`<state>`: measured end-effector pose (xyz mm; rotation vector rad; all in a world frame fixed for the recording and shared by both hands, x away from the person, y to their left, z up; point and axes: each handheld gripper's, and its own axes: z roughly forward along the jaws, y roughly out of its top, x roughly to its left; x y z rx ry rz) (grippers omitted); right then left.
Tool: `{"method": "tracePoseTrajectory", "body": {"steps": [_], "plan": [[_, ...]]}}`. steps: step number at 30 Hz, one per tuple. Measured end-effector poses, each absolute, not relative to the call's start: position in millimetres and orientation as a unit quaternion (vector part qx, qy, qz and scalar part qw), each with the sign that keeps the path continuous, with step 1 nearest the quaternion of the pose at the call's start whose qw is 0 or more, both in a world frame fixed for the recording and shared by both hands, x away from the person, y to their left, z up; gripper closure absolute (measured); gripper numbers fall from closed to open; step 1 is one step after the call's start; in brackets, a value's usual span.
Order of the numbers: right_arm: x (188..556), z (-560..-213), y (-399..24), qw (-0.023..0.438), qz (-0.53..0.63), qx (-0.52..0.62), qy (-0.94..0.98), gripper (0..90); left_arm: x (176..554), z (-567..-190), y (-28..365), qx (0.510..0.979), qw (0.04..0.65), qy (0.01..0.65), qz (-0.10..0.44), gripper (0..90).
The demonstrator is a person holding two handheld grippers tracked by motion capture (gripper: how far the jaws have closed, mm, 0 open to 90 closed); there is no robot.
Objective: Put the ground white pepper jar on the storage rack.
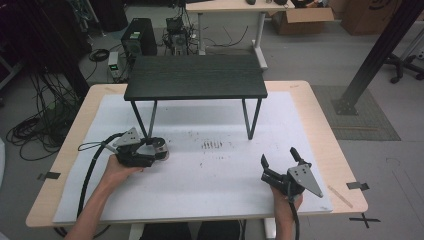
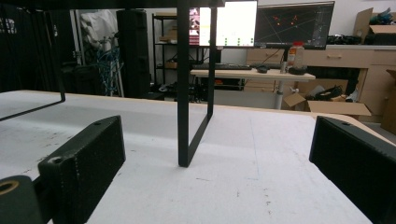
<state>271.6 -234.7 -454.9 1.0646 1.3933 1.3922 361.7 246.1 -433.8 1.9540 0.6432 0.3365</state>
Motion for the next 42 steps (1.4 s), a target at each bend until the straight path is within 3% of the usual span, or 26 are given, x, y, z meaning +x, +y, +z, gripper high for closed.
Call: {"method": "tracePoseTrajectory", "body": {"steps": [13, 42], "plan": [[271.5, -454.9, -234.7, 0.436, 0.560, 0.428, 0.560, 3.1, 361.4, -433.2, 248.0, 0.808, 0.505, 0.265, 0.150, 48.2], [271.9, -454.8, -234.8, 0.435, 0.559, 0.429, 0.561, 3.2, 357.0, -425.8, 244.5, 0.810, 0.504, 0.258, 0.151, 48.9]]}}
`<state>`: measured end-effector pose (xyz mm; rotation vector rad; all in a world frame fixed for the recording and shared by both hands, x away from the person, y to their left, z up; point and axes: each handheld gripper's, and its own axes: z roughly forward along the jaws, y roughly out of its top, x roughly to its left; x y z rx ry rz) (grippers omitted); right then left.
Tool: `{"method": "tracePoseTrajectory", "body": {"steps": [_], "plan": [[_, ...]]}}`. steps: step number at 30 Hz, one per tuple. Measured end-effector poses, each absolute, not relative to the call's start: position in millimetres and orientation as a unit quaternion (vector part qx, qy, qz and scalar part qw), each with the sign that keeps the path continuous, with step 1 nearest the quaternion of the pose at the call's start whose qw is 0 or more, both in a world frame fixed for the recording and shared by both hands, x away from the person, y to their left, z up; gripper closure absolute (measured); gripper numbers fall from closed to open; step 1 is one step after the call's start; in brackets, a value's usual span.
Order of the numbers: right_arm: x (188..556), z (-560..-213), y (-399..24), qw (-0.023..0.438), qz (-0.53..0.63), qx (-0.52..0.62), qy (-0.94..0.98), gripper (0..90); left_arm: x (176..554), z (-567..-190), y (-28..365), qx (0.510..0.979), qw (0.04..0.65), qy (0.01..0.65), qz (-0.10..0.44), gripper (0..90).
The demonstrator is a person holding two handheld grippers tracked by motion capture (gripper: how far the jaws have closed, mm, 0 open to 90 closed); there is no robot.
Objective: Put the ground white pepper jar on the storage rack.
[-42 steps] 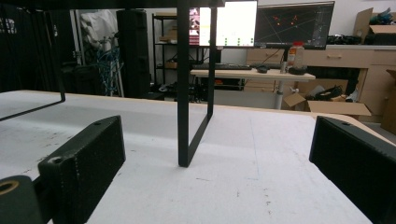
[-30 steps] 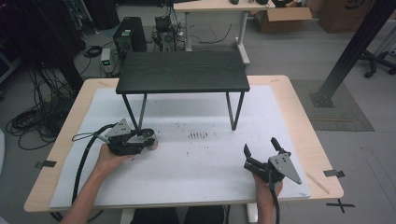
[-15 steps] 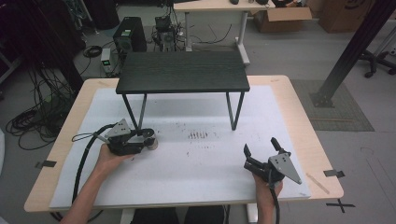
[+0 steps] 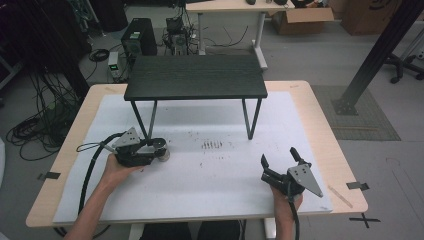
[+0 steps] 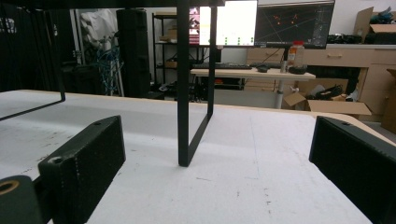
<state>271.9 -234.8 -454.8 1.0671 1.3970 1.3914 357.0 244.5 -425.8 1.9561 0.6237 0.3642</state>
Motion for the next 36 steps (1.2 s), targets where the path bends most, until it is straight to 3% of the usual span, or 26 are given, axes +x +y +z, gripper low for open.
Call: {"method": "tracePoseTrajectory", "body": {"steps": [36], "plan": [[271.6, -454.8, -234.8, 0.436, 0.559, 0.429, 0.560, 3.2, 355.7, -313.3, 212.5, 0.816, 0.530, 0.188, 0.135, 48.9]]}}
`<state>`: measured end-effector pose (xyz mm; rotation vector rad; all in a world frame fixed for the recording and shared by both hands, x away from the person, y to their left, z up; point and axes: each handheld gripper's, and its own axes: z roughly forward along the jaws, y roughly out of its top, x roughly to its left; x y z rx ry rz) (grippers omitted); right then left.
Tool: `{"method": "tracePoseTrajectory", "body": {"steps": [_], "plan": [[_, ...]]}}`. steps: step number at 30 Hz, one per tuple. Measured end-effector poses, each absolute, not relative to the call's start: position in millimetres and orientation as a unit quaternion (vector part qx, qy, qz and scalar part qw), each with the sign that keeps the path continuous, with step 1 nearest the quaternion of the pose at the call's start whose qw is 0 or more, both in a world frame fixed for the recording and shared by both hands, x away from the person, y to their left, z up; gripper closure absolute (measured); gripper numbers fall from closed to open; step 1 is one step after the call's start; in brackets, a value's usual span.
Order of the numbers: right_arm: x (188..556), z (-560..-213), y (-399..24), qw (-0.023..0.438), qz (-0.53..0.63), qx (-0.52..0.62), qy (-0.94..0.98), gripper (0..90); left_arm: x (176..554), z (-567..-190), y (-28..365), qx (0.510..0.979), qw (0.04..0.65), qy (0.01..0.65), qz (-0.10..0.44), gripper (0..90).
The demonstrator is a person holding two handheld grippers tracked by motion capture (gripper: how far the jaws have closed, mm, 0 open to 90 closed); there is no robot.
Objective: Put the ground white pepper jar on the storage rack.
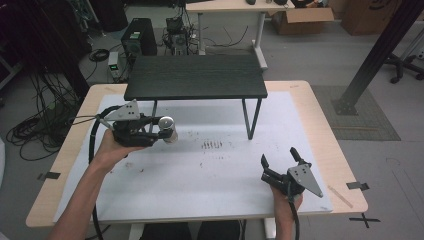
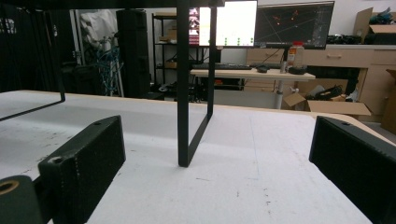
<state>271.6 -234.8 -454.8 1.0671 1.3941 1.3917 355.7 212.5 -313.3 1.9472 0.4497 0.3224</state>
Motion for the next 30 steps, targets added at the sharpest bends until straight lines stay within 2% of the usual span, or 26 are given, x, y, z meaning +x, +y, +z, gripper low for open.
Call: {"method": "tracePoseTrajectory", "body": {"steps": [14, 30], "plan": [[271.4, -454.9, -234.9, 0.436, 0.560, 0.429, 0.560, 3.2, 367.9, -264.4, 197.0, 0.822, 0.531, 0.163, 0.126, 48.9], [271.4, -454.9, -234.9, 0.436, 0.560, 0.429, 0.559, 3.2, 381.8, -234.4, 188.6, 0.823, 0.535, 0.153, 0.115, 48.9]]}}
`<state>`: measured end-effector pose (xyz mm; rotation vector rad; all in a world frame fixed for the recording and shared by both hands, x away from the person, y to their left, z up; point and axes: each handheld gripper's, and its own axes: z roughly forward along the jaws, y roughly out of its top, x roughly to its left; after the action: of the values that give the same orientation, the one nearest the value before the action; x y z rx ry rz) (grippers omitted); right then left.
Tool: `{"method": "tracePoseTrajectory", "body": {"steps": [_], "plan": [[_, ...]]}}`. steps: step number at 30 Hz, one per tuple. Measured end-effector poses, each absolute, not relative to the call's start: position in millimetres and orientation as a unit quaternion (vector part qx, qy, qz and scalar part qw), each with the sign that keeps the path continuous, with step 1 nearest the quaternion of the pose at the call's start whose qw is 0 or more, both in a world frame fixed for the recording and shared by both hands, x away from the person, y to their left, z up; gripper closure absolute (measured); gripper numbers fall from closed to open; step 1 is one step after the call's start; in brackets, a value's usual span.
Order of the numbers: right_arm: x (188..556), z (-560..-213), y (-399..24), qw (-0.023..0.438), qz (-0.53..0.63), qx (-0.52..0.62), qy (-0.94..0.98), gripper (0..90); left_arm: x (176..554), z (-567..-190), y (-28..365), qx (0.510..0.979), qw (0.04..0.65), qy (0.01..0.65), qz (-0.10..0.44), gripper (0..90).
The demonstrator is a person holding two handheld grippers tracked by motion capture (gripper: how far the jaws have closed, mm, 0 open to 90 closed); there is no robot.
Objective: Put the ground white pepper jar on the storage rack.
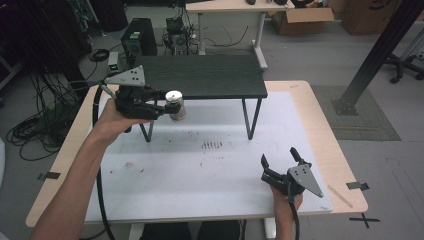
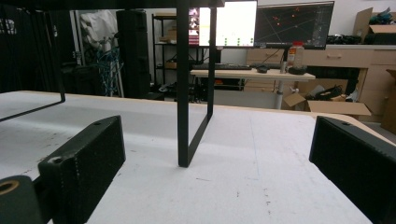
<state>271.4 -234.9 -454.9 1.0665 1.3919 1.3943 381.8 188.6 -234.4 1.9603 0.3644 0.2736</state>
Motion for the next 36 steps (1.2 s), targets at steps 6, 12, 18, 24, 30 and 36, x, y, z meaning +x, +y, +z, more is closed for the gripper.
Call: {"method": "tracePoseTrajectory", "body": {"steps": [6, 12, 18, 24, 30, 36], "plan": [[271.5, -454.9, -235.1, 0.435, 0.560, 0.429, 0.559, 3.2, 387.9, -220.1, 184.5, 0.825, 0.532, 0.145, 0.118, 48.9], [271.6, -454.9, -235.0, 0.435, 0.560, 0.429, 0.559, 3.1, 397.6, -208.8, 177.0, 0.829, 0.529, 0.143, 0.114, 48.9], [271.6, -454.8, -235.0, 0.435, 0.561, 0.429, 0.559, 3.2, 410.2, -200.4, 169.3, 0.830, 0.526, 0.144, 0.113, 48.9], [271.6, -454.9, -235.1, 0.435, 0.560, 0.429, 0.559, 3.2, 427.8, -198.5, 165.2, 0.827, 0.525, 0.161, 0.118, 49.0], [271.6, -454.9, -235.0, 0.435, 0.560, 0.429, 0.559, 3.1, 441.7, -196.6, 160.6, 0.824, 0.524, 0.175, 0.121, 48.9], [271.6, -454.9, -235.0, 0.435, 0.560, 0.428, 0.560, 3.1, 454.4, -199.9, 155.7, 0.825, 0.518, 0.189, 0.123, 48.9]]}}
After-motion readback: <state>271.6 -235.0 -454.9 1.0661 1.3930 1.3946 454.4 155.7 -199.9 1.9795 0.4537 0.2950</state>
